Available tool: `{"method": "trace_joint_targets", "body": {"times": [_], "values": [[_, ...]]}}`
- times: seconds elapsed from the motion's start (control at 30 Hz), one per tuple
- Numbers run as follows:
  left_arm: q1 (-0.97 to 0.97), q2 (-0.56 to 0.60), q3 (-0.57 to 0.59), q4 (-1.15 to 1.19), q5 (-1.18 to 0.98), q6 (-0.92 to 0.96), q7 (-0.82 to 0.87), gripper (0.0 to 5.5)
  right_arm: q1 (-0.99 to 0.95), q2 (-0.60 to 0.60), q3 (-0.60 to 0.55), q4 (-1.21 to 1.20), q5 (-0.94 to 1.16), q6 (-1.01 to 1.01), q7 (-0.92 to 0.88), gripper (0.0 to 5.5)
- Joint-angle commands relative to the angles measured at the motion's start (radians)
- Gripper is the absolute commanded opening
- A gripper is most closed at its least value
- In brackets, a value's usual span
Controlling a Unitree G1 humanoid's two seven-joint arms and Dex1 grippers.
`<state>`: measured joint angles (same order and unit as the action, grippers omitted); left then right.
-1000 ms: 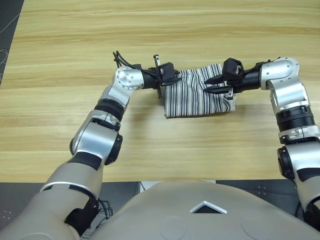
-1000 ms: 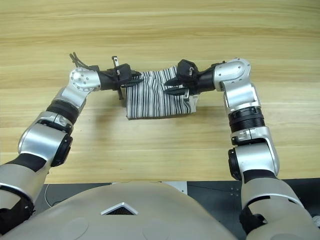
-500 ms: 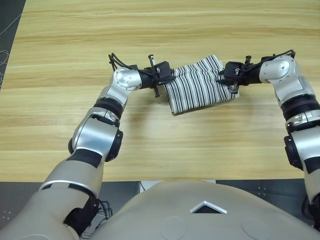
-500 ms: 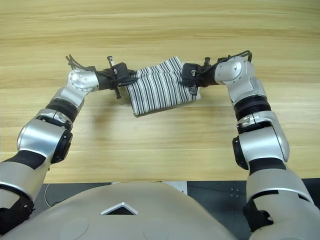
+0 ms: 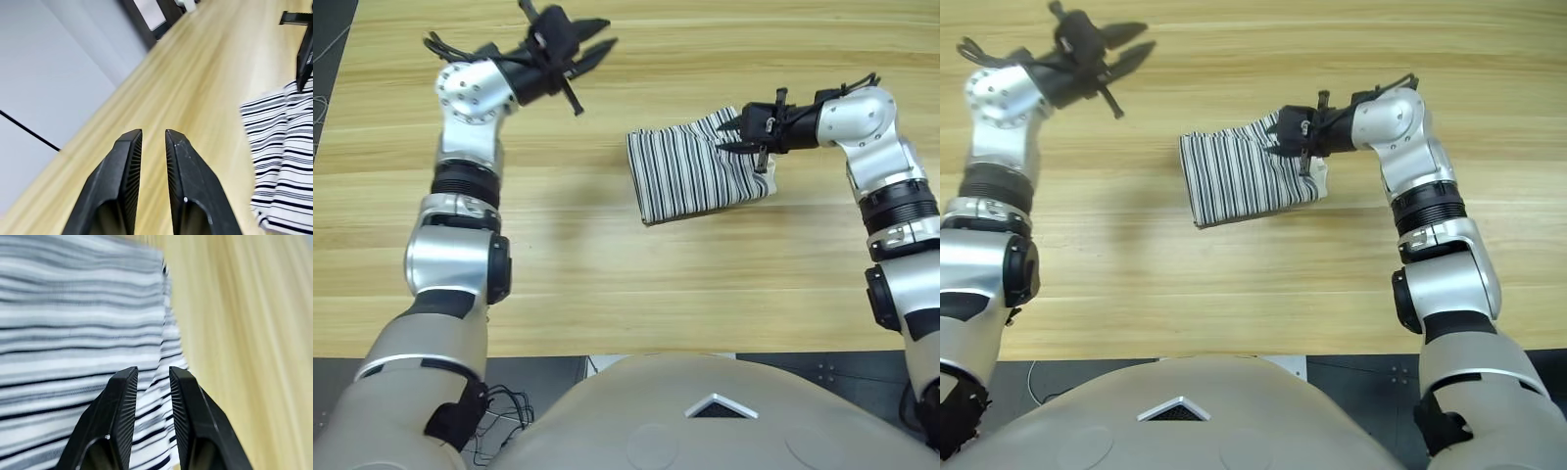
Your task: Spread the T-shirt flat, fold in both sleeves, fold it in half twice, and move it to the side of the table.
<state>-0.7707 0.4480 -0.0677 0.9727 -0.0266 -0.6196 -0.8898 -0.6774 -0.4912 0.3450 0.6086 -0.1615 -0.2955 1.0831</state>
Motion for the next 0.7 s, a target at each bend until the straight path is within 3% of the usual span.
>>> {"method": "trace_joint_targets", "body": {"times": [0.03, 0.23, 0.33, 0.53, 0.7], "values": [[0.078, 0.015, 0.018, -0.019, -0.009, -0.002, 0.008, 0.87, 0.02, 0.03, 0.034, -0.068, -0.012, 0.044, 0.012, 1.17], [0.078, -0.013, 0.077, 0.041, -0.035, 0.005, 0.11, 0.87, -0.038, 0.181, 0.149, 0.249, -0.13, 0.007, -0.069, 1.17], [0.037, -0.036, 0.1, 0.118, -0.009, 0.034, 0.274, 0.87, -0.094, 0.19, 0.178, 0.46, -0.194, -0.01, -0.139, 1.17], [-0.064, -0.11, 0.13, 0.264, 0.047, 0.164, 0.695, 0.87, -0.147, -0.105, 0.12, 0.65, -0.22, -0.01, -0.276, 1.17], [-0.119, -0.169, 0.197, 0.305, 0.008, 0.248, 0.901, 0.87, -0.053, -0.28, 0.031, 0.663, -0.188, -0.025, -0.377, 1.17]]}}
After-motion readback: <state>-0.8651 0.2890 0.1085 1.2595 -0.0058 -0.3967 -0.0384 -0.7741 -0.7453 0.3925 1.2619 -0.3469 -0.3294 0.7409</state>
